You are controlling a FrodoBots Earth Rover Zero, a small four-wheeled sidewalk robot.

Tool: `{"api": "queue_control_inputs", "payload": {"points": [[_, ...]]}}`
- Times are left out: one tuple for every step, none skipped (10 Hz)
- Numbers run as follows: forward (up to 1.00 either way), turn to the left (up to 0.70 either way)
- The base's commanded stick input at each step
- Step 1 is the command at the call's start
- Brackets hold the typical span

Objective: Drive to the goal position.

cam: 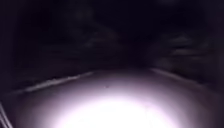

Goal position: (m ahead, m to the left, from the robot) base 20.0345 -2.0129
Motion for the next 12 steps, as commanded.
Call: {"api": "queue_control_inputs", "payload": {"points": [[1.00, 0.00], [1.00, 0.00], [1.00, 0.00], [1.00, 0.00], [1.00, 0.00], [1.00, 0.00], [1.00, 0.00], [1.00, -0.27], [1.00, -0.27], [1.00, -0.27], [1.00, -0.27], [1.00, -0.23]]}}
